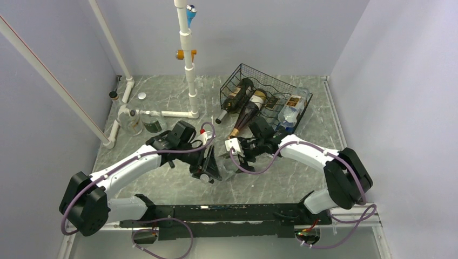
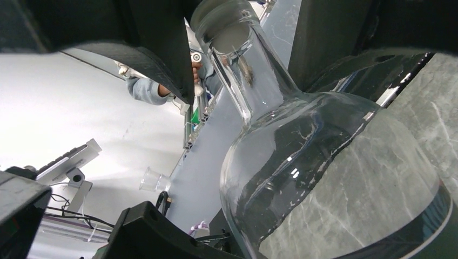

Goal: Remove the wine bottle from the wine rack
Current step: Place the wine bottle at the center of the board.

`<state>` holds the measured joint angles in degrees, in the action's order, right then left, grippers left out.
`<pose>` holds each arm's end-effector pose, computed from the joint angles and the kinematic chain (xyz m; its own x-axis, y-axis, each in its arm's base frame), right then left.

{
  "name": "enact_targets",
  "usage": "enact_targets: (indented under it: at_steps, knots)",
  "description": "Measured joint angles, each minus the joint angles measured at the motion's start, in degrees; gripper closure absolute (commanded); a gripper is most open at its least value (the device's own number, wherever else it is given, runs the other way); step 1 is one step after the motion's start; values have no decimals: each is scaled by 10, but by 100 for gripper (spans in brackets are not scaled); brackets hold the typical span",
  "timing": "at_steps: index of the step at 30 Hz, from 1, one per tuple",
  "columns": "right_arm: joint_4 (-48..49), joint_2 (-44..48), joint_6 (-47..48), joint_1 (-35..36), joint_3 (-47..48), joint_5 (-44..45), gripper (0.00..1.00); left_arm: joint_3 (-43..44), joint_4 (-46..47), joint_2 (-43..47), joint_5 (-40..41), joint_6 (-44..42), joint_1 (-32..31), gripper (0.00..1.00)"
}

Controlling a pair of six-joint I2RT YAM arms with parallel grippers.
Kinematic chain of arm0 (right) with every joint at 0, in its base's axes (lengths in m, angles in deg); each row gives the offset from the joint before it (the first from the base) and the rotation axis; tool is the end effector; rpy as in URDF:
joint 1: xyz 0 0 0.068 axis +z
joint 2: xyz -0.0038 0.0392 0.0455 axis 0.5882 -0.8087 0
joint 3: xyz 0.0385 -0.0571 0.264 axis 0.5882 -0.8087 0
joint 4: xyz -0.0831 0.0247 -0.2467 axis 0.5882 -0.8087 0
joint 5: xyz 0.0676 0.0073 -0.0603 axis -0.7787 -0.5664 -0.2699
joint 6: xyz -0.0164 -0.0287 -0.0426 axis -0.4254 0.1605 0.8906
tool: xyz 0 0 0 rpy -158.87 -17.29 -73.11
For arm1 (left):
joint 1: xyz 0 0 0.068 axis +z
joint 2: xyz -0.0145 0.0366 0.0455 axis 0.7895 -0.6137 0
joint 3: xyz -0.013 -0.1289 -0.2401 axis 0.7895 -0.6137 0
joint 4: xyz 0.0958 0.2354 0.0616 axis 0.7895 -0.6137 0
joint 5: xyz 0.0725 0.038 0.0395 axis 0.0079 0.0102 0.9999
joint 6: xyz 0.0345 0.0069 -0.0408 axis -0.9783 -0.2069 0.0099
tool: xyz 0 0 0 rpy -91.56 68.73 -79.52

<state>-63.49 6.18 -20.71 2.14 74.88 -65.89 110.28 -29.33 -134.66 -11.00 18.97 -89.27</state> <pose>0.2044 0.1919 0.2018 0.2582 -0.5659 -0.7830 -0.9594 -0.2455 -0.1390 0.1671 -0.1613 0.2372 -0.9716 0.2330 -0.0415 0.1537 0.4878 -0.8593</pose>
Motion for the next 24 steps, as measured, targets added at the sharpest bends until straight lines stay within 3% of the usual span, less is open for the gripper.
enact_targets:
  at_steps: [24]
  knots:
    - [-11, -28, -6, -20, 17, -35, 5, 7, 32, -12, -52, 31, 26, 30]
